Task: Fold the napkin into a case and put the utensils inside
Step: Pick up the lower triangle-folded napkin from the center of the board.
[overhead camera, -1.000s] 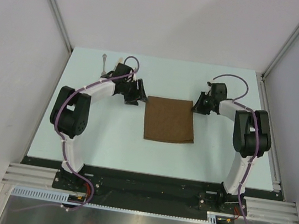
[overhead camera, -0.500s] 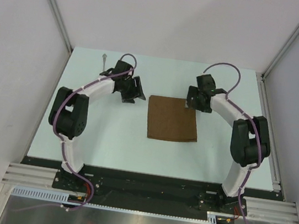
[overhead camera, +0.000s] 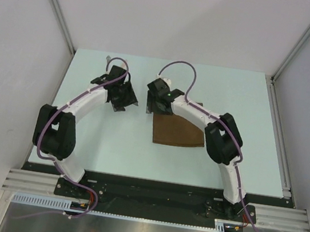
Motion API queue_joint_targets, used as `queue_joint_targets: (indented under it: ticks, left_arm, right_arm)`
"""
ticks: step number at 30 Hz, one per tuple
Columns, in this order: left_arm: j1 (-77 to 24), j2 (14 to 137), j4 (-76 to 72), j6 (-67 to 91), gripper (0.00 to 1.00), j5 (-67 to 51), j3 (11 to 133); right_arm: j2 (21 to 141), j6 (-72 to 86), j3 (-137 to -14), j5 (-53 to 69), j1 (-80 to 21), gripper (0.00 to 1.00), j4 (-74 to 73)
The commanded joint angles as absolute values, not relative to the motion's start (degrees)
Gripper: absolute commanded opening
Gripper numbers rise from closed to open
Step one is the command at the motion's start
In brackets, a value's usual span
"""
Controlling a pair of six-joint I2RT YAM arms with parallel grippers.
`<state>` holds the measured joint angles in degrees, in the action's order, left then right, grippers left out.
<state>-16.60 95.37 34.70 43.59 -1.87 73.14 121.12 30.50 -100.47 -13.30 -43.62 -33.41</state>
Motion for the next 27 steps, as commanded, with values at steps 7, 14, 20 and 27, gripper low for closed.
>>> queue_joint_targets:
  ticks: [7,14,20,27]
  left_arm:
    - [-14.9,89.3,32.9,41.7,0.66,-5.4,65.9]
    - [-13.0,88.4,31.2,41.0,0.66,-8.7,63.6]
    - [-11.8,87.5,30.6,40.8,0.66,-10.5,62.9]
    - [-11.6,86.9,26.5,40.3,0.74,-15.1,60.6]
  right_arm:
    - [129.4,33.2,-108.6,-21.1,-46.9,0.55,-39.4]
    - [133.2,34.7,-110.0,-22.5,-47.8,0.48,-42.0]
    - [136.1,35.7,-110.0,-25.8,-48.3,0.45,-45.2]
    - [136.7,34.5,-109.2,-24.4,-48.3,0.03,-44.1]
